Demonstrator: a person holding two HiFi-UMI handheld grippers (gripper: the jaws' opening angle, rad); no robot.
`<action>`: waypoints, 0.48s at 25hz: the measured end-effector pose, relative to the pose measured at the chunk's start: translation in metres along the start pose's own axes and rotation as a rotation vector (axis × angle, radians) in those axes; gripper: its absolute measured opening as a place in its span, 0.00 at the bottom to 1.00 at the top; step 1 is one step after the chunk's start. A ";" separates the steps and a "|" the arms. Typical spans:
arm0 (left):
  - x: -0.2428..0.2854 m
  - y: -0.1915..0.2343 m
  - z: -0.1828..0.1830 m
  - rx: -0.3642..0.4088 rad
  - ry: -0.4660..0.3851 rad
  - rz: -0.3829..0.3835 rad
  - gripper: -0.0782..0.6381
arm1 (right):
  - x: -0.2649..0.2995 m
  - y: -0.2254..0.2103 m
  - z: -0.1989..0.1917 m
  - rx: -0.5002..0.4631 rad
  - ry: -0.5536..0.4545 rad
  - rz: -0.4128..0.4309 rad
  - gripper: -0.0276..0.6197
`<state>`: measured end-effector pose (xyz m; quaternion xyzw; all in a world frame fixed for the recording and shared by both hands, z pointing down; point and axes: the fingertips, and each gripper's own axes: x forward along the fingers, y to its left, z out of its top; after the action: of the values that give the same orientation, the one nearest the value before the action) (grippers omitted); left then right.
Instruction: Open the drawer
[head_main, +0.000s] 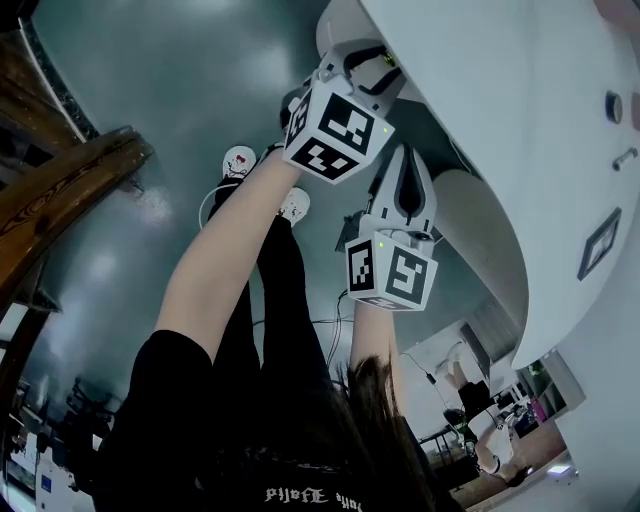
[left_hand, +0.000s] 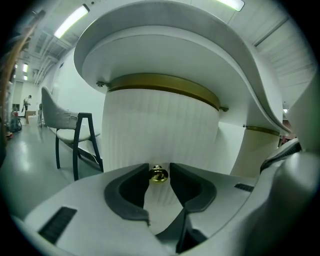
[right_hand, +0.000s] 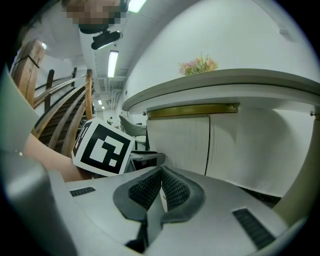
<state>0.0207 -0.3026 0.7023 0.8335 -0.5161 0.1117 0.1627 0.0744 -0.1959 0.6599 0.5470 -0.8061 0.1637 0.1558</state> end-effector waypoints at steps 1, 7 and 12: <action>0.000 0.000 0.000 0.005 -0.001 0.000 0.31 | 0.000 -0.001 0.000 0.000 0.001 0.000 0.08; 0.000 0.003 0.001 0.023 -0.009 -0.015 0.27 | 0.004 -0.002 0.001 -0.012 0.009 0.003 0.08; -0.002 0.004 0.001 0.013 -0.013 -0.012 0.27 | 0.001 -0.002 -0.006 -0.016 0.023 -0.007 0.08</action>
<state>0.0159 -0.3027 0.7015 0.8382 -0.5116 0.1087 0.1546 0.0766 -0.1952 0.6656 0.5467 -0.8035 0.1629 0.1701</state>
